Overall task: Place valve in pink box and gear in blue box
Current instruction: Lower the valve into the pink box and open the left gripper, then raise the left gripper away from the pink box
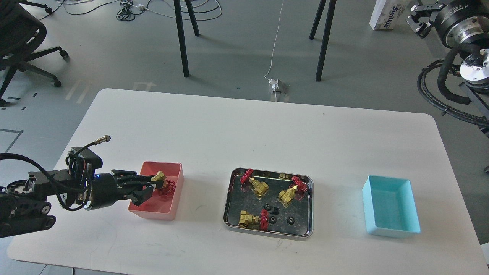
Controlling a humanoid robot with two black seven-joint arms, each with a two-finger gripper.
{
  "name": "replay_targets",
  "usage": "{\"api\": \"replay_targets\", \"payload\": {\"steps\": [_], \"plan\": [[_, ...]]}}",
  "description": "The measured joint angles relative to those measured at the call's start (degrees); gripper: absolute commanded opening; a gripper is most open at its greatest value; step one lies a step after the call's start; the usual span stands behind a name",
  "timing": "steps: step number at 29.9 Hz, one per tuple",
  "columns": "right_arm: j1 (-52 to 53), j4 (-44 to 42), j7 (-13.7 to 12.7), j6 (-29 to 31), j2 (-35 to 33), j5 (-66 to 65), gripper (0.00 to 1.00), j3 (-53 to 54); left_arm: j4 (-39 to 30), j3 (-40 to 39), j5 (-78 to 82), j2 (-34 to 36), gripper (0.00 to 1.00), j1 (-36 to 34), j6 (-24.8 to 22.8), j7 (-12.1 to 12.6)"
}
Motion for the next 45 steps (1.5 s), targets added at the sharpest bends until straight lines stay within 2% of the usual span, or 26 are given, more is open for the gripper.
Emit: {"api": "replay_targets", "payload": {"steps": [9,17,21,24,27,31,35,39,41,45], "plan": [[-0.5,0.0,0.0,0.0,0.0,0.0,0.99,0.1,0.7,-0.2,0.3,-0.3,0.49,0.1,-0.1,0.0],[-0.9,0.1,0.0,0.0,0.0,0.0,0.99,0.1,-0.2,-0.8,0.6,0.3,0.68,-0.3,-0.1,0.0],[-0.9,0.2,0.1,0.0,0.0,0.0,0.99,0.1,-1.5,-2.8,0.6,1.9,0.73,-0.7,-0.3,0.0],[-0.9,0.2,0.2,0.1,0.0,0.0,1.00,0.1,-4.7,-8.5,0.5,5.4,0.74,-0.8,-1.4,0.0],[-1.2,0.3,0.3,2.0,0.0,-0.1,1.00,-0.1,-10.4,-18.4,-0.2,10.5,0.77,-0.8,-7.4,0.0],[-1.2,0.7,-0.3,7.8,-0.4,-2.0,1.00,-1.8,-16.7,-35.6,-9.2,13.9,0.83,0.7,-21.6,0.0],[1.5,7.5,-3.3,11.4,-3.1,-11.5,1.00,-10.1,-17.8,-49.4,-27.7,11.1,0.86,3.4,-34.0,0.0],[7.0,17.5,-3.9,13.9,-8.2,-24.4,1.00,-25.0,-17.8,-60.0,-42.9,6.5,0.88,5.5,-45.2,0.0],[10.2,23.3,-4.0,16.9,-11.1,-30.8,1.00,-32.6,-17.9,-64.5,-49.5,2.7,0.93,6.7,-47.9,0.0],[17.5,36.7,-4.0,23.0,-16.1,-45.3,1.00,-45.6,-16.5,-69.6,-58.3,-6.5,0.96,10.2,-48.7,0.0]]}}
